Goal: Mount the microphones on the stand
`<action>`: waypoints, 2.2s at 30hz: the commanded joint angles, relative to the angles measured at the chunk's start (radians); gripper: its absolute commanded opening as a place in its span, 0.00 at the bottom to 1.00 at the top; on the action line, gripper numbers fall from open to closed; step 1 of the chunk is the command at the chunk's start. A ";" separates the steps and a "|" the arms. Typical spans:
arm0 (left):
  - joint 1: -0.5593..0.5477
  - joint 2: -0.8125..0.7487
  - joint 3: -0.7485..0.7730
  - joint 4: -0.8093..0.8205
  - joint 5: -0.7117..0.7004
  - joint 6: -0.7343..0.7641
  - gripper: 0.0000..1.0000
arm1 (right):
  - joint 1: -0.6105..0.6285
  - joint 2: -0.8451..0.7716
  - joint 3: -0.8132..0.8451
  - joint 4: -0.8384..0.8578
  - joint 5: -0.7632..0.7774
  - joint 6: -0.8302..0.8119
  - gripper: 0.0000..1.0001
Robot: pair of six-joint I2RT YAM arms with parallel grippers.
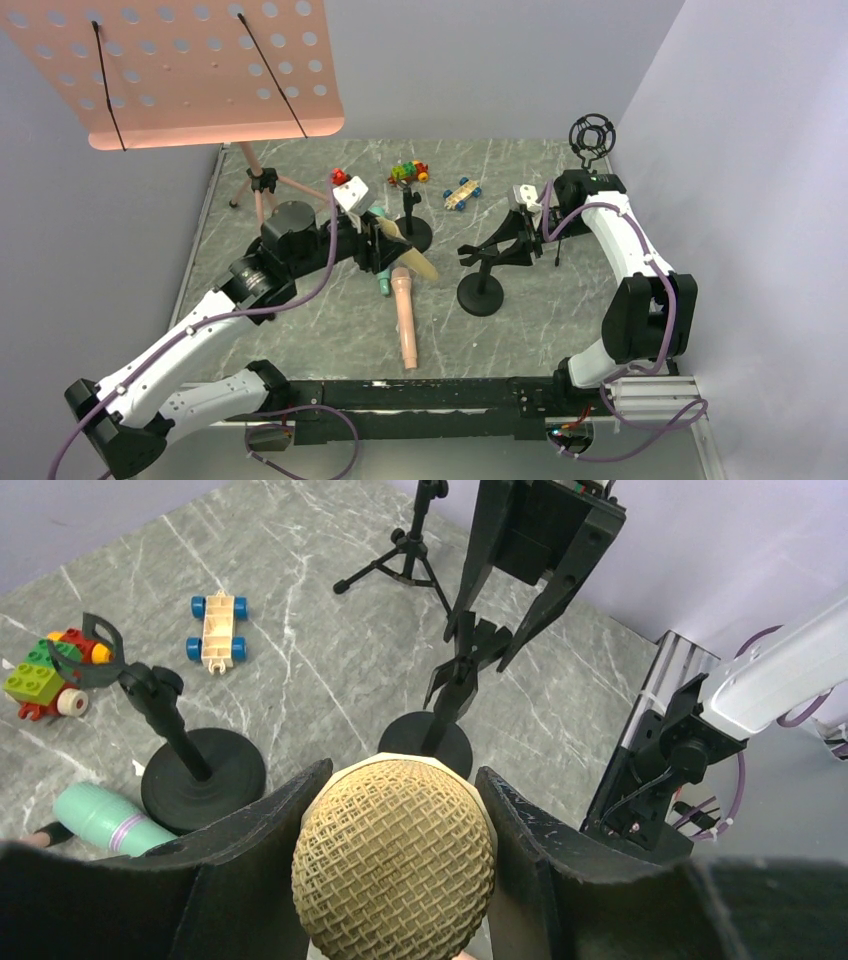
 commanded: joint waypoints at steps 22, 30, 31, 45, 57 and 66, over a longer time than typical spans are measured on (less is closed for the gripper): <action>-0.059 0.177 0.234 -0.029 0.010 0.112 0.00 | 0.002 0.005 0.024 -0.044 -0.037 -0.064 0.62; -0.064 0.179 0.249 -0.033 0.020 0.116 0.00 | 0.004 0.022 0.045 -0.087 -0.024 -0.089 0.12; -0.066 0.181 0.253 -0.036 0.023 0.119 0.00 | 0.004 0.020 0.044 -0.087 -0.023 -0.091 0.09; -0.100 0.254 0.331 -0.047 0.103 0.132 0.00 | 0.003 0.024 0.042 -0.086 -0.028 -0.097 0.06; -0.116 0.408 0.445 -0.131 0.108 0.184 0.00 | 0.003 0.025 0.040 -0.086 -0.025 -0.099 0.05; -0.117 0.468 0.482 -0.109 0.116 0.184 0.00 | 0.003 0.030 0.050 -0.088 -0.031 -0.097 0.05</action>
